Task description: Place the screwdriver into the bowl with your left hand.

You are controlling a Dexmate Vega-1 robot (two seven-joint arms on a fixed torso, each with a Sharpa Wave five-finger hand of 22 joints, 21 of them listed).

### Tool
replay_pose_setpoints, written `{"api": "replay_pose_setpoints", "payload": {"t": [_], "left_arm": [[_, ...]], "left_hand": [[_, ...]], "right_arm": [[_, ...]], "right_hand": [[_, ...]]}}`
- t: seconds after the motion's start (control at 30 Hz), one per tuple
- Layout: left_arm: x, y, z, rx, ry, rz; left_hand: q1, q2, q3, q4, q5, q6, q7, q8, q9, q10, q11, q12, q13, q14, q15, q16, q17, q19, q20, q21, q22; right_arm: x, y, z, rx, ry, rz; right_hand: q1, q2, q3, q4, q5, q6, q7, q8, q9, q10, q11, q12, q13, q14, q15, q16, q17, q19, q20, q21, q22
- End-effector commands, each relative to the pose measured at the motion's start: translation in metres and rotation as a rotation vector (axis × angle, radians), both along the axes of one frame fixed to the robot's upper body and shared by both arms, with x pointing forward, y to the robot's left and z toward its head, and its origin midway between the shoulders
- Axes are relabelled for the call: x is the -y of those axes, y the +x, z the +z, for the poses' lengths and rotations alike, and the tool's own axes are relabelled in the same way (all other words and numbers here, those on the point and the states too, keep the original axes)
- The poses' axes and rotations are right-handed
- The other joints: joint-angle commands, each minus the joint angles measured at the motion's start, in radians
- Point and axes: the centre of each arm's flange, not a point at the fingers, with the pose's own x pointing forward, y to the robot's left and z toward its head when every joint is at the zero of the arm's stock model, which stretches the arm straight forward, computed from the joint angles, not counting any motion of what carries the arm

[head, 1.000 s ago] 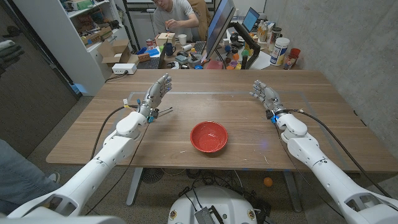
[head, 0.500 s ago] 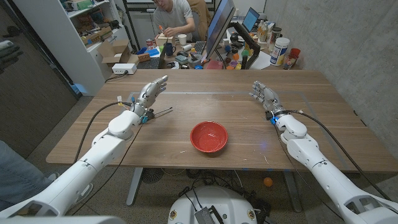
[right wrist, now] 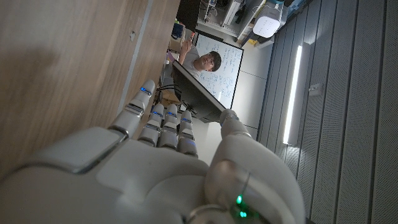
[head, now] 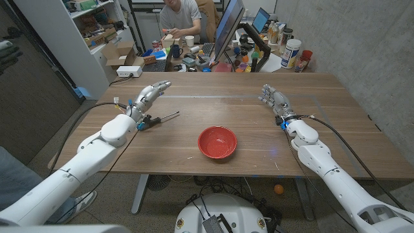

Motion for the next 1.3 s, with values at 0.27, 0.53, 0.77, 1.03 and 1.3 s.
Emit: {"api": "replay_pose_setpoints", "payload": {"t": [0.27,0.53,0.77,1.03,1.3], "left_arm": [[-0.021,-0.042,0.012,-0.023,0.253,0.192],[-0.024,-0.048,0.016,-0.055,0.348,0.269],[-0.029,-0.052,0.016,-0.077,0.451,0.38],[-0.032,-0.061,0.013,-0.102,0.531,0.462],[-0.03,-0.072,0.01,-0.099,0.608,0.546]], "left_hand": [[0.024,0.006,0.008,-0.006,0.007,0.02,-0.003,0.009,0.004,0.023,-0.007,0.014,0.006,0.024,0.002,0.008,0.004,0.022,0.006,-0.002,0.003],[0.031,0.007,0.011,-0.008,0.007,0.028,-0.007,0.01,0.004,0.032,-0.012,0.018,0.007,0.038,-0.001,0.011,0.005,0.03,0.006,-0.002,0.003],[0.038,0.009,0.014,-0.009,0.007,0.034,-0.008,0.011,0.005,0.038,-0.017,0.021,0.009,0.044,-0.001,0.012,0.005,0.037,0.006,-0.002,0.004],[0.047,0.009,0.016,-0.011,0.008,0.042,-0.012,0.012,0.005,0.045,-0.026,0.024,0.01,0.054,-0.007,0.012,0.005,0.046,0.006,-0.003,0.004],[0.055,0.005,0.016,-0.012,0.007,0.059,-0.026,0.015,0.006,0.066,-0.034,0.032,0.012,0.067,-0.01,0.014,0.005,0.051,0.007,-0.006,0.004]], "right_arm": [[-0.007,0.002,0.003,0.005,0.002,0.008],[-0.007,0.002,0.001,0.005,0.013,0.006],[-0.003,0.002,0.0,0.009,0.029,-0.001],[-0.001,0.003,0.003,0.018,0.037,-0.013],[-0.002,0.005,0.008,0.031,0.037,-0.006]], "right_hand": [[0.004,-0.003,-0.004,0.001,0.004,0.006,-0.008,0.002,0.003,0.012,0.006,0.003,0.002,0.009,0.001,0.007,-0.001,0.009,0.006,-0.002,0.003],[0.003,-0.003,-0.006,0.002,0.004,0.006,-0.009,0.002,0.004,0.012,0.007,0.002,0.002,0.009,0.001,0.007,-0.002,0.009,0.006,-0.002,0.003],[0.003,-0.002,-0.006,0.002,0.004,0.007,-0.008,0.002,0.004,0.012,0.007,0.002,0.002,0.009,0.001,0.008,-0.003,0.009,0.006,-0.003,0.003],[0.003,-0.002,-0.007,0.002,0.004,0.007,-0.008,0.002,0.004,0.014,0.006,0.003,0.002,0.011,0.001,0.008,-0.004,0.009,0.007,-0.003,0.003],[0.003,-0.002,-0.008,0.002,0.004,0.01,-0.009,0.003,0.004,0.015,0.006,0.003,0.002,0.011,0.002,0.008,-0.005,0.009,0.007,-0.003,0.003]]}}
